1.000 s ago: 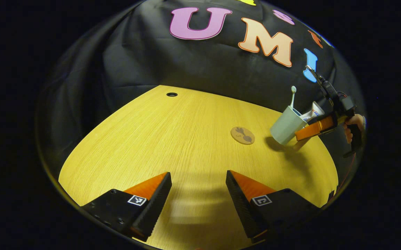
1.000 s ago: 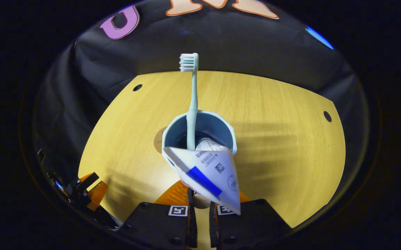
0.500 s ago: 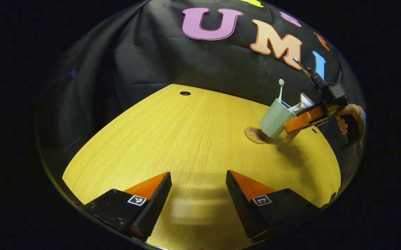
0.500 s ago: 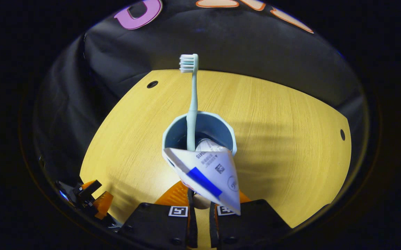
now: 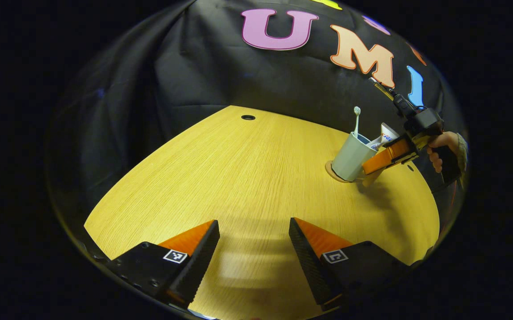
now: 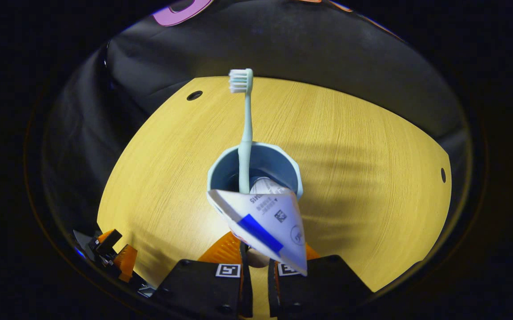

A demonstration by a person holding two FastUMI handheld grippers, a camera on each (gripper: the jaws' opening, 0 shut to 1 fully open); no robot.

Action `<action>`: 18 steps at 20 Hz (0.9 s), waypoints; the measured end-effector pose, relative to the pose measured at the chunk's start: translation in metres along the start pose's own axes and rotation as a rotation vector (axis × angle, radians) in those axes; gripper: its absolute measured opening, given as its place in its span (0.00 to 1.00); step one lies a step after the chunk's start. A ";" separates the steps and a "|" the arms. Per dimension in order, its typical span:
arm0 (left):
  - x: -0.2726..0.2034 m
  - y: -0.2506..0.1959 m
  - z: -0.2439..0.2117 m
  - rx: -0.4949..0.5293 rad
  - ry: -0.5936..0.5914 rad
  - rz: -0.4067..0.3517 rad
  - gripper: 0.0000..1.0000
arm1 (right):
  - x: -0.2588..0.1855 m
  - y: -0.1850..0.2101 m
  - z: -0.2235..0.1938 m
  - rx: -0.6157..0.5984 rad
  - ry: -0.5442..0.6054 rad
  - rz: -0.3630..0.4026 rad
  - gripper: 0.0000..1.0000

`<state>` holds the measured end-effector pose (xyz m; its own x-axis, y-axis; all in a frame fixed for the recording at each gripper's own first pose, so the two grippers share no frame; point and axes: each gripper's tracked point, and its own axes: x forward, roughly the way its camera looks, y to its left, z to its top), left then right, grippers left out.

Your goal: Put the toothbrush and toothpaste on the desktop into the cup, then pick up the cup and place it on the coaster on the desktop.

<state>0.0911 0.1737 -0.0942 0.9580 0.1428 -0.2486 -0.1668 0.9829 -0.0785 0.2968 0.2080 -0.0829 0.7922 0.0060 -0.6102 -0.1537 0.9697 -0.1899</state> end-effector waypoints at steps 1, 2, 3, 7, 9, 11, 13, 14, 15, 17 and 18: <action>0.000 0.000 -0.004 -0.004 0.002 0.001 0.94 | 0.000 0.001 -0.002 0.007 0.003 0.002 0.12; 0.000 0.000 -0.006 -0.007 0.006 0.002 0.94 | -0.001 -0.001 -0.001 0.012 0.001 0.003 0.12; -0.001 0.001 -0.007 -0.009 0.008 0.003 0.94 | -0.001 -0.001 -0.002 0.013 0.003 0.004 0.12; 0.000 0.002 -0.011 -0.024 0.018 0.003 0.94 | 0.001 0.000 -0.003 0.011 0.002 0.005 0.12; 0.001 0.001 -0.011 -0.024 0.018 0.002 0.94 | -0.001 0.000 -0.003 0.012 0.001 0.006 0.15; 0.001 0.000 -0.011 -0.021 0.017 -0.005 0.94 | -0.005 0.000 -0.002 0.010 -0.011 0.009 0.18; -0.002 -0.002 -0.012 -0.016 0.018 -0.010 0.94 | -0.017 -0.001 0.003 0.021 -0.035 0.032 0.21; -0.004 -0.003 -0.011 -0.017 0.019 -0.014 0.94 | -0.024 -0.007 0.006 0.025 -0.047 0.040 0.30; -0.005 -0.004 -0.009 -0.017 0.020 -0.017 0.94 | -0.029 -0.006 0.009 0.023 -0.058 0.044 0.30; -0.003 -0.004 -0.011 -0.016 0.019 -0.025 0.94 | -0.038 -0.006 0.014 0.013 -0.082 0.045 0.35; -0.003 -0.004 -0.012 -0.013 0.020 -0.029 0.94 | -0.043 -0.006 0.018 0.010 -0.106 0.049 0.34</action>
<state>0.0863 0.1679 -0.1051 0.9578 0.1121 -0.2649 -0.1425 0.9849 -0.0984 0.2745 0.2066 -0.0413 0.8418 0.0789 -0.5339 -0.1885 0.9700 -0.1538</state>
